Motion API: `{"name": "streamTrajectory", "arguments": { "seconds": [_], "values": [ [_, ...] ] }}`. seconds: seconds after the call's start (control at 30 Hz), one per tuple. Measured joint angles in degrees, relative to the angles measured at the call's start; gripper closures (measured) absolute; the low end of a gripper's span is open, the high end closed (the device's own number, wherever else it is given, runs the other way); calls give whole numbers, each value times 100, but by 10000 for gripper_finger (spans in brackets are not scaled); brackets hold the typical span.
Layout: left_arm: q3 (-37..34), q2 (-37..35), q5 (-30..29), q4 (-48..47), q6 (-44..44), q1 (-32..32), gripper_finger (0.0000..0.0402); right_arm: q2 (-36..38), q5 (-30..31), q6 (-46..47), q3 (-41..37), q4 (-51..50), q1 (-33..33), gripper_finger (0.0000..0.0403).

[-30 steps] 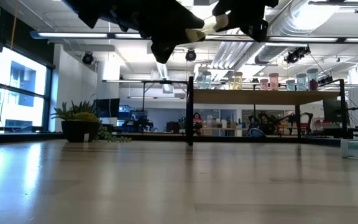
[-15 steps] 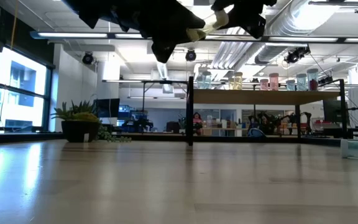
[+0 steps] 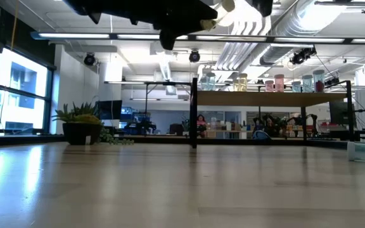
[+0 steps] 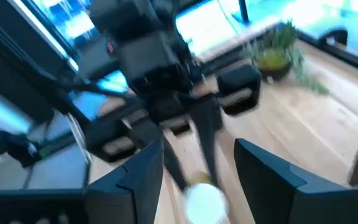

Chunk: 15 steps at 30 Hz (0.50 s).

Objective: Pick and place medicine bottles onto shelf by color
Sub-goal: Put the yellow pill bottle aligned with the other yellow pill bottles on the shelf

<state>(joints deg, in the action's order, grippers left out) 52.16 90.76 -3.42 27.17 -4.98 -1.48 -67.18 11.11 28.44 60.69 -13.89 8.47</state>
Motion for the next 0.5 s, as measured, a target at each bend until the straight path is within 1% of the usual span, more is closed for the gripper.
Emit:
{"name": "streamTrajectory", "arguments": {
  "seconds": [0.07,0.17,0.27,0.4,0.5],
  "values": [
    [0,0,-319,161,115,0,309,105,18,-26,0,87,-29,215],
    [0,0,-813,488,239,3,309,142,240,-43,0,209,-36,215],
    [0,0,-1137,733,389,4,309,133,423,-68,0,218,-56,215],
    [0,0,-1392,918,584,3,309,117,699,-187,0,217,-83,215],
    [0,0,-1396,947,607,0,309,116,1050,-334,0,219,-85,215]
  ]
}}
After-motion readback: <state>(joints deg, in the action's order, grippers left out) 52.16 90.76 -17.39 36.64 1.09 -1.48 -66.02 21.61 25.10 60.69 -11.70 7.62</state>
